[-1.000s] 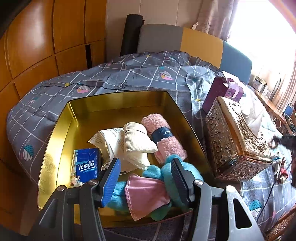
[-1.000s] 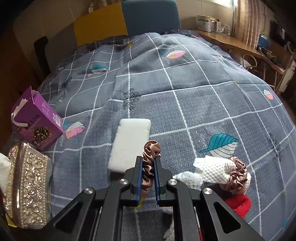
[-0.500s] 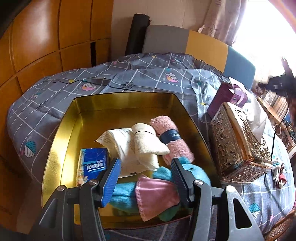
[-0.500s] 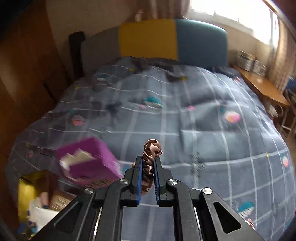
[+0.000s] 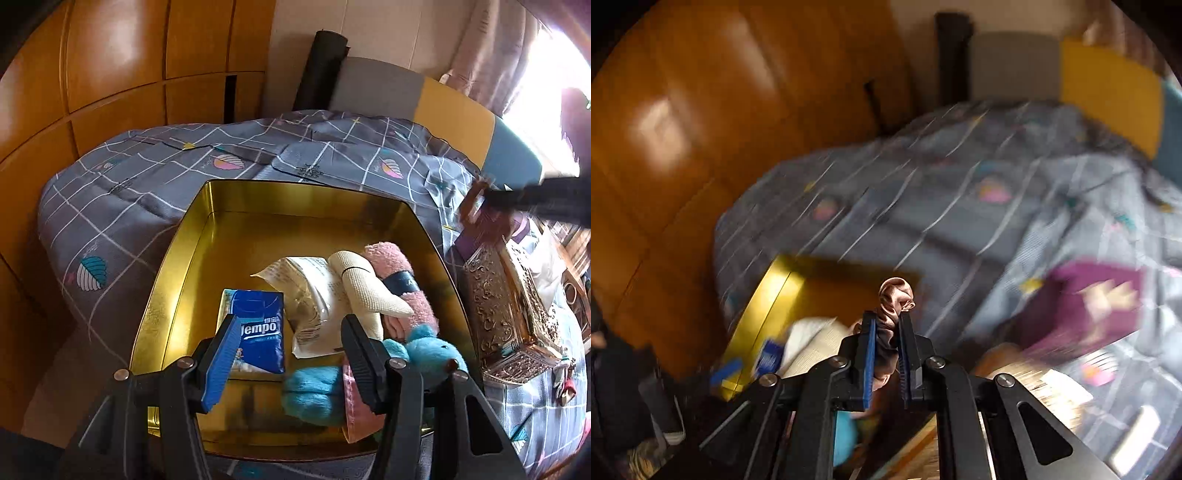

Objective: Organize soft objects
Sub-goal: 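Carry the brown scrunchie into the gold tray and release it with the right gripper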

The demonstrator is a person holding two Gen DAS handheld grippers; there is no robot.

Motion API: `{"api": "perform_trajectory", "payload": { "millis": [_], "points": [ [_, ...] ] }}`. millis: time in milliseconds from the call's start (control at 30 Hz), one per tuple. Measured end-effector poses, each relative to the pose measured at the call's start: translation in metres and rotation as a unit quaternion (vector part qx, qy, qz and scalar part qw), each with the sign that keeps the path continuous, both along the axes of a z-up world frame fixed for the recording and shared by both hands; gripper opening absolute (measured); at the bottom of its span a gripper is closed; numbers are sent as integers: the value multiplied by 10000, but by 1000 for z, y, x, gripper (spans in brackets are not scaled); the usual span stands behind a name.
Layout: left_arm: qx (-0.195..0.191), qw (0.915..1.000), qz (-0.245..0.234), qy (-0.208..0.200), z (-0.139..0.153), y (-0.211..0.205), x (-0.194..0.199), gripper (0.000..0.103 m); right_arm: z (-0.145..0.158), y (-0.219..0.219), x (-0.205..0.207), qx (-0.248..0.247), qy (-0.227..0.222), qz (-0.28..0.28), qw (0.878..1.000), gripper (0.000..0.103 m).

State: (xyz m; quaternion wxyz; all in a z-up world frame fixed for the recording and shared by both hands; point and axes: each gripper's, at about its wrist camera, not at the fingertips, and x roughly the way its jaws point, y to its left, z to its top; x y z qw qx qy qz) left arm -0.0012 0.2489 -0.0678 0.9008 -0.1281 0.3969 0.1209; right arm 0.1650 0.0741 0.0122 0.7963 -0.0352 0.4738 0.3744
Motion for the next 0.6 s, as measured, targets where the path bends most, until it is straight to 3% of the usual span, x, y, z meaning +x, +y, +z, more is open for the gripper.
{"api": "perform_trajectory", "payload": {
  "millis": [167, 267, 300, 400, 600],
  "points": [
    [12, 10000, -78, -2, 0, -5, 0, 57, -41, 39, -14, -147, 356, 244, 9990, 12],
    [34, 9999, -129, 19, 0, -8, 1, 57, -48, 47, -12, -21, 314, 85, 9995, 18],
    [46, 9999, -146, 19, 0, -9, 1, 57, -48, 47, -15, 61, 251, 26, 9997, 24],
    [85, 9998, -178, 2, 1, -12, 1, 57, -44, 42, -22, 105, -56, -119, 9999, 55],
    [124, 9996, -241, -36, 3, -19, 0, 57, -28, 22, -35, -22, -548, -260, 9982, 61]
  ]
}}
